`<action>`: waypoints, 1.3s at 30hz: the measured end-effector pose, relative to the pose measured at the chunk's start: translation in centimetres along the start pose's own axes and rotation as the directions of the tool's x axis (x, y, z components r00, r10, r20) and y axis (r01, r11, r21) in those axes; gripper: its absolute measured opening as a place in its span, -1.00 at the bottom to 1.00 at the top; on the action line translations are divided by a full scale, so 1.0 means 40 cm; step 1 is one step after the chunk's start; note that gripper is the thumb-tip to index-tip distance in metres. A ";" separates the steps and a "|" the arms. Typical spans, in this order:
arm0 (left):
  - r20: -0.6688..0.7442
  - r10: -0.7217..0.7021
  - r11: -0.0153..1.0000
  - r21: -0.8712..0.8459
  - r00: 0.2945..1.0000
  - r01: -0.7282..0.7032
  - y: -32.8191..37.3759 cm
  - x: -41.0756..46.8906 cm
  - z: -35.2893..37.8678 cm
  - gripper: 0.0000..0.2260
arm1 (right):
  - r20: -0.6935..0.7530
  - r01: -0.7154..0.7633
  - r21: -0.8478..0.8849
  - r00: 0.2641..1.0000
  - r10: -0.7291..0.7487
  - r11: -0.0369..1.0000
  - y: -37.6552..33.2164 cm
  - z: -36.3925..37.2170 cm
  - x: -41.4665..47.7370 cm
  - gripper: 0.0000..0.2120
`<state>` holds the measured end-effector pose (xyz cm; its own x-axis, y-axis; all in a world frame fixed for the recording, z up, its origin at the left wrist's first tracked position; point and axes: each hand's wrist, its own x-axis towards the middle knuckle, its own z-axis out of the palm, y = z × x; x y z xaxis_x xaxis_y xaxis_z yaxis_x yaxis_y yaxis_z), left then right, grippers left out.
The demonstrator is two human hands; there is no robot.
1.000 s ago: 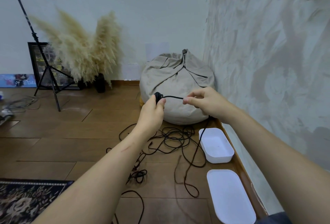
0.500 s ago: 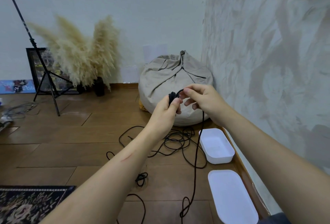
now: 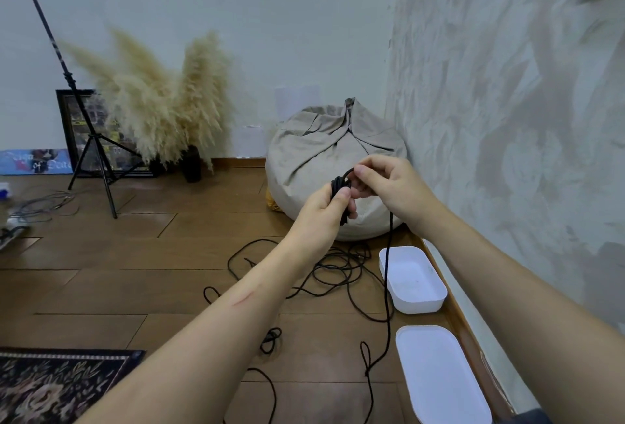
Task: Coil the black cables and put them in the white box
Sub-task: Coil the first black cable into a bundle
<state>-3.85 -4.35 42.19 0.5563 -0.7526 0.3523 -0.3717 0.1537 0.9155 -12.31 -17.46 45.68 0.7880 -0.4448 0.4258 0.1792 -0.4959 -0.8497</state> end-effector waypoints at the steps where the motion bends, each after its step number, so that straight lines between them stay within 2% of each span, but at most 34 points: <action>1: 0.004 0.002 1.000 -0.004 1.000 -0.002 0.001 0.001 -0.002 -0.77 | -0.002 -0.004 0.022 1.000 0.004 1.000 -0.002 0.000 0.001 -0.85; 5: 0.018 0.001 0.999 -0.040 1.000 -0.001 0.007 0.002 -0.005 -0.79 | -0.010 -0.033 0.092 0.999 0.034 0.995 -0.001 -0.009 0.005 -0.93; 8: 0.040 0.002 0.998 -0.059 0.999 0.001 0.011 -0.001 0.001 -0.80 | -0.030 -0.027 0.060 0.999 0.029 0.998 0.011 -0.021 0.004 -0.91; 12: 0.084 0.022 0.986 -0.166 0.996 -0.008 0.032 0.000 0.004 -0.82 | 0.009 -0.076 0.120 0.997 0.076 0.990 0.034 -0.025 0.002 -0.87; 15: 0.109 0.068 0.958 -0.283 0.992 -0.035 0.064 0.009 0.000 -0.79 | 0.065 -0.117 0.106 0.992 0.111 0.987 0.051 -0.005 -0.006 -0.82; 18: 0.031 0.047 0.933 -0.360 0.998 -0.033 0.083 0.015 -0.011 -0.85 | 0.189 -0.154 -0.007 0.970 0.153 0.988 0.059 0.048 -0.026 -0.79; 20: -0.087 -0.001 0.952 -0.304 0.996 -0.026 0.080 0.020 -0.025 -0.85 | 0.277 -0.139 -0.062 0.949 0.151 0.988 0.054 0.079 -0.035 -0.82; 23: -0.244 0.006 0.992 -0.123 0.970 -0.037 0.052 0.029 -0.042 -0.85 | 0.322 -0.058 -0.133 0.942 0.098 0.989 0.036 0.094 -0.027 -0.78; 29: -0.352 0.062 0.995 0.097 0.934 -0.029 -0.005 0.035 -0.033 -0.86 | 0.379 0.061 -0.282 0.924 0.052 0.957 0.023 0.116 -0.019 -0.62; 32: -0.366 0.018 0.987 0.153 0.930 0.041 -0.038 0.030 -0.039 -0.86 | 0.412 0.070 -0.286 0.909 0.057 0.956 0.021 0.112 -0.020 -0.56; 35: -0.339 -0.045 0.974 0.193 0.940 0.117 -0.066 0.029 -0.047 -0.83 | 0.430 0.086 -0.326 0.900 0.067 0.942 0.018 0.101 -0.024 -0.72; 39: -0.176 -0.121 0.991 0.039 0.977 0.130 -0.059 0.024 -0.033 -0.73 | 0.326 0.028 -0.282 0.943 0.068 0.959 0.016 0.064 -0.022 -0.79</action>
<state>-1.46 -4.58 40.62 0.7195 -0.6408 0.2679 -0.3256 0.0296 0.9451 -11.38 -15.46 43.95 0.9470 -0.2103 0.2428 0.0283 -0.6983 -0.7152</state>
